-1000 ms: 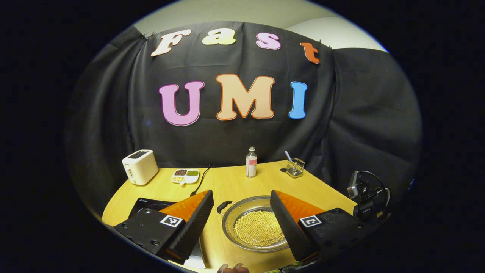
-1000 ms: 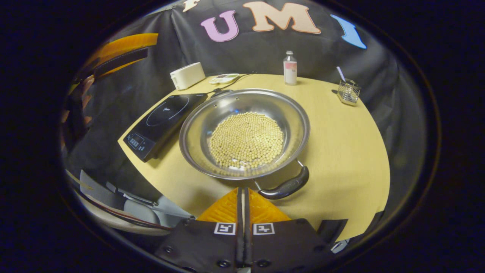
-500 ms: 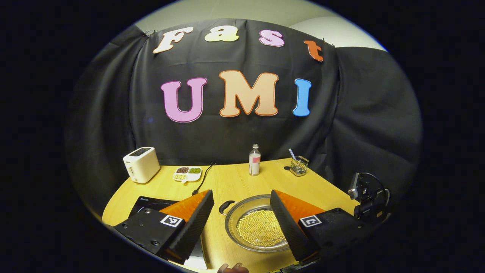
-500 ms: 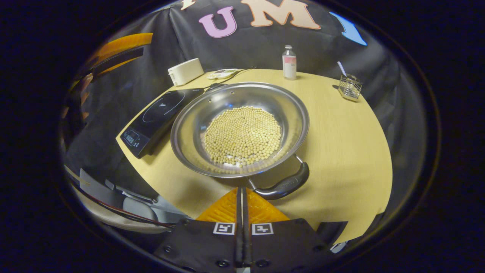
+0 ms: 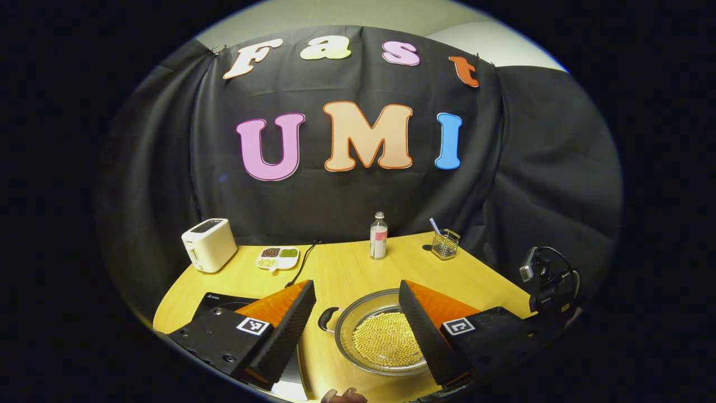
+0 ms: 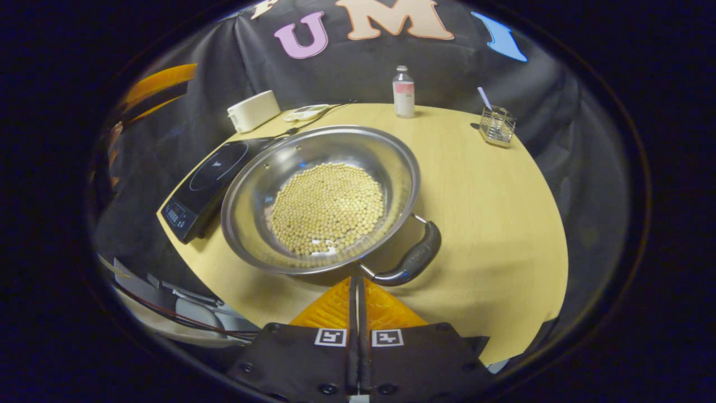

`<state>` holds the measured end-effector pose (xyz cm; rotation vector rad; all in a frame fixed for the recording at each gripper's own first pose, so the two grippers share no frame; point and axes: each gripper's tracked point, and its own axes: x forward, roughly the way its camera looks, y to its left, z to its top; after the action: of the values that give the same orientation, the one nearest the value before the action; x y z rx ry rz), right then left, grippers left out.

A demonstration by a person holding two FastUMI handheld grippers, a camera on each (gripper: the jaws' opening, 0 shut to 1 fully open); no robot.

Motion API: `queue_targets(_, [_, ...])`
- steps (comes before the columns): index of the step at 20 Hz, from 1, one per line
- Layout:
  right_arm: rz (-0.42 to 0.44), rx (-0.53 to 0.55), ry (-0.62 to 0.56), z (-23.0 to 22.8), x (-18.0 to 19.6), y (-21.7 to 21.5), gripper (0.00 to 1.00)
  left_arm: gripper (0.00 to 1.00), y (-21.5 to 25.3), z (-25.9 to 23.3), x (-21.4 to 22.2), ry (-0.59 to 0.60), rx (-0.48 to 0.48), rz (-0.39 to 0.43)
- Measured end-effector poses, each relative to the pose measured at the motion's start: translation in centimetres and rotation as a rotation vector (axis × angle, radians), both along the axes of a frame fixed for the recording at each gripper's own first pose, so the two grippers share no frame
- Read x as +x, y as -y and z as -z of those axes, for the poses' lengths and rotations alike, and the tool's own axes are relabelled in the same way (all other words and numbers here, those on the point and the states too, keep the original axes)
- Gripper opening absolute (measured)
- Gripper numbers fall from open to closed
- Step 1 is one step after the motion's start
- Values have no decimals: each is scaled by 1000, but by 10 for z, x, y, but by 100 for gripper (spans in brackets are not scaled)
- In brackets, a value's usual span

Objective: First push the handle of the pot to place it horizontally, then grasp the pot with both hands and set it on the induction cooktop.

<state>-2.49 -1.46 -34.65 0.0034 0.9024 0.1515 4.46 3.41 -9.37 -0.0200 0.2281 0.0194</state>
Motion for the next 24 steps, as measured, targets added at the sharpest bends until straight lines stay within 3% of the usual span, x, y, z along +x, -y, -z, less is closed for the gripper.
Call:
queue_targets(9, [42, -4, 5, 2, 23, 28, 2, 96, -4, 7, 5, -21, -12, -26])
queue_targets(21, [34, -51, 26, 0, 54, 49, 2, 94, -15, 25, 3, -66, -38, -61])
queue_targets(24, [39, -50, 27, 1, 58, 49, 2, 97, -18, 27, 3, -74, -47, -72])
